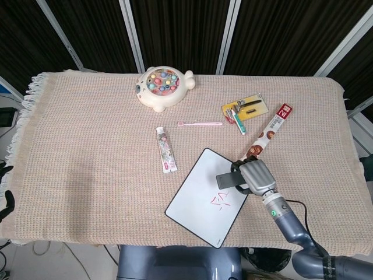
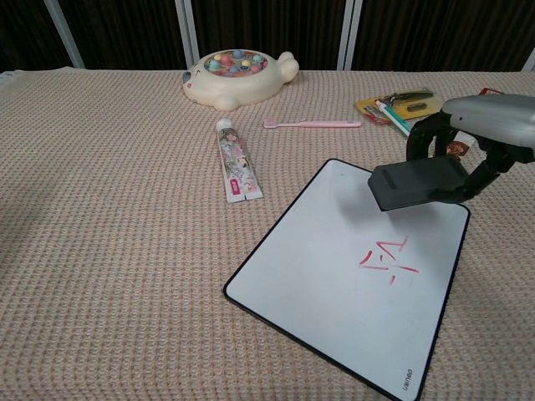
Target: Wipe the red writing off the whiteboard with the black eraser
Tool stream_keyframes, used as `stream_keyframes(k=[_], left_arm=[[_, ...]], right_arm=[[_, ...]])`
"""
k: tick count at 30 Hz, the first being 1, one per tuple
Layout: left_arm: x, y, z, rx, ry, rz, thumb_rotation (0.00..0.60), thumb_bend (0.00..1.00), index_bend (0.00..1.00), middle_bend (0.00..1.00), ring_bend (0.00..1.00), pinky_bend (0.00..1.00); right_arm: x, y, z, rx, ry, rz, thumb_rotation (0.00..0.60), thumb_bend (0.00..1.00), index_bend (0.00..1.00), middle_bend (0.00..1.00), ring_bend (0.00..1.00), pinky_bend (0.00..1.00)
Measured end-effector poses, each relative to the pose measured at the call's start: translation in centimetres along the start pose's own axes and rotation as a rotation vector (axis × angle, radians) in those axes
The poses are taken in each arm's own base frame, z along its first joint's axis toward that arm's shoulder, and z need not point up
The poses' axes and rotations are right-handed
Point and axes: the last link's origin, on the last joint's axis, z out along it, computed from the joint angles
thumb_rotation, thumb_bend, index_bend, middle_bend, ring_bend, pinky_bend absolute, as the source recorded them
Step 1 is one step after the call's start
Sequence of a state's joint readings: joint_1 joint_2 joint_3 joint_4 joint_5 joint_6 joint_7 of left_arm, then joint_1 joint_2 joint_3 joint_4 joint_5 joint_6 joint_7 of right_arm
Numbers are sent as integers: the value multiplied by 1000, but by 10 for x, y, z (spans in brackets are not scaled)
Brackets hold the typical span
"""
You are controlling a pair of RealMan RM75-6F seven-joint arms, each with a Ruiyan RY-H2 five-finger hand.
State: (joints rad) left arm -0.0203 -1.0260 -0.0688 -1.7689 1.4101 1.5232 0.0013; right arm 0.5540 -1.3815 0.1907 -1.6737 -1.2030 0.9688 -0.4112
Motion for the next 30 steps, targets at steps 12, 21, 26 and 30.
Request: stream_keyframes(k=[12,21,26,30], left_arm=[[1,0,1,-3,0,-6,600,640,165,87,23,0],[1,-1,1,-2,2,-6,600,640,165,87,23,0],[2,-1,1,-2,5,-8,600,639,164,87,23,0],[2,-1,0,-1,3,-6,600,640,165,87,23,0]], right_arm=[[-31,-47,16,-14,-56,-21,600,402,530,503,457,294],[-46,-56,11,10,-80,-35,600,402,539,511,465,297],[-47,-61,3,33,-69,-33,600,401,543,515,467,298],[-48,-64,-6,47,-74,-27,600,404,545,517,467,298]])
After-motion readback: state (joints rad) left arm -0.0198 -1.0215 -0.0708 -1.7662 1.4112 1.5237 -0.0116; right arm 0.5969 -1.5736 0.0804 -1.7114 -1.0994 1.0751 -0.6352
